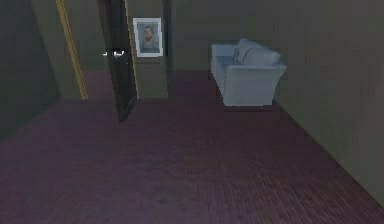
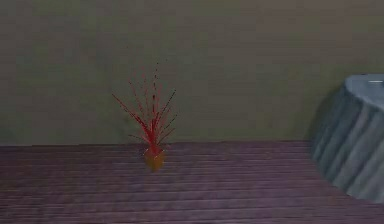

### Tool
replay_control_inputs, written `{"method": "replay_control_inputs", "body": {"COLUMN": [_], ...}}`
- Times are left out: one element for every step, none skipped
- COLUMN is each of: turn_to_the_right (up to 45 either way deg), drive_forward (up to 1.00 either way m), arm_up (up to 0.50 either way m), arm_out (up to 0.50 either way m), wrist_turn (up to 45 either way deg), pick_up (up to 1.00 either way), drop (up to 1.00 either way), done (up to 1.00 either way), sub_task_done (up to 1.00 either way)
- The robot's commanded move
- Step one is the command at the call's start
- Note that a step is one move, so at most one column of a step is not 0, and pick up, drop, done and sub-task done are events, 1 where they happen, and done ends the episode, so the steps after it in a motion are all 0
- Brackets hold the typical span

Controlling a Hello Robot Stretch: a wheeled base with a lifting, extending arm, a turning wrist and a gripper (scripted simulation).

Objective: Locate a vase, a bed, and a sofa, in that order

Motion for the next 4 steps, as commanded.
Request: {"method": "replay_control_inputs", "body": {"turn_to_the_right": [6.0,0.0,0.0,6.0], "drive_forward": [0.0,1.0,1.0,0.0], "arm_up": [0.0,0.0,0.0,0.0], "arm_out": [0.0,0.0,0.0,0.0], "wrist_turn": [0.0,0.0,0.0,0.0], "pick_up": [0.0,0.0,0.0,0.0], "drop": [0.0,0.0,0.0,0.0], "done": [0.0,0.0,0.0,0.0], "sub_task_done": [0.0,0.0,0.0,0.0]}}
